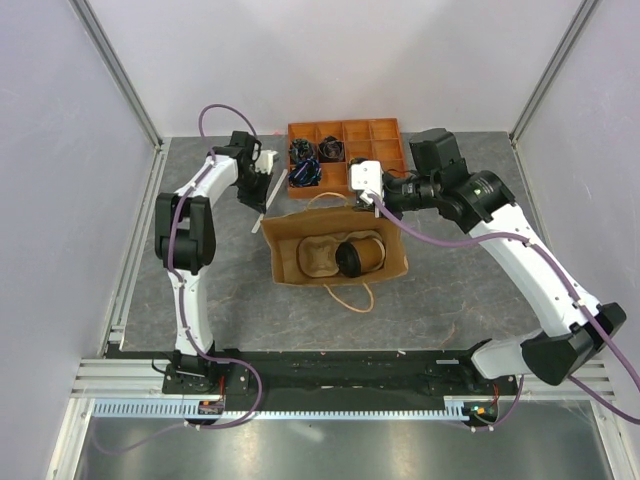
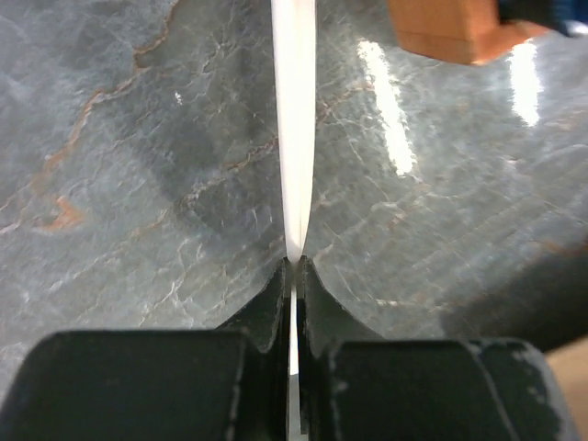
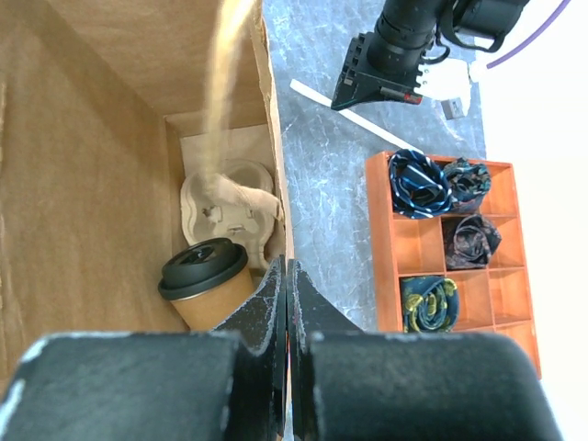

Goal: Pack the takeout coffee

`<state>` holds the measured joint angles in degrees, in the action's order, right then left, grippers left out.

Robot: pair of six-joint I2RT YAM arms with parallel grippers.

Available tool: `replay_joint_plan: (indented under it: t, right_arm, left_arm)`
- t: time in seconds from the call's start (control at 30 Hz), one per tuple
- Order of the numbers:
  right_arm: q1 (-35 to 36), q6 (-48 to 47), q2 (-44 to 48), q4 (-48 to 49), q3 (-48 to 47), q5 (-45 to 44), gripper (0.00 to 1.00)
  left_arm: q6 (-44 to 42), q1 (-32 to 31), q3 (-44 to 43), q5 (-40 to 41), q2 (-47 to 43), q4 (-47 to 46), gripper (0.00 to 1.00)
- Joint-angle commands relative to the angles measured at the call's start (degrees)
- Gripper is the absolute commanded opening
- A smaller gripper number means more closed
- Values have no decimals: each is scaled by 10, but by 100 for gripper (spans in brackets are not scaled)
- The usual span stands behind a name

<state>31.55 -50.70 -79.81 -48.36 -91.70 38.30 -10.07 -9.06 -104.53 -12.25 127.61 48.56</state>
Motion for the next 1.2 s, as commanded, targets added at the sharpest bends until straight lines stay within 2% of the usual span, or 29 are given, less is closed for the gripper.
replay_joint_plan:
  t: [0.0, 0.27, 0.57, 0.83, 1.0, 1.03, 1.17]
  right_arm:
    - [7, 2, 35, 48, 16, 2, 0]
    - [10, 7, 52, 68, 33, -4, 0]
    - [9, 98, 12, 65, 6, -45, 0]
    - [0, 164, -49, 49, -40, -75, 0]
    - [-23, 207, -75, 48, -59, -63, 0]
    - [-26, 211, -78, 49, -59, -60, 0]
    - [-44, 227, -92, 48, -63, -38, 0]
  left_arm:
    - [28, 3, 20, -44, -60, -43, 2]
    - [38, 4, 35, -66, -93, -67, 2]
    - [73, 24, 4, -195, -210, -94, 2]
    - [69, 39, -31, -268, -326, -95, 2]
    - [59, 52, -38, -376, -405, -101, 2]
    - [46, 51, -29, -424, -418, -104, 2]
    - [14, 29, 8, -489, -474, -120, 2]
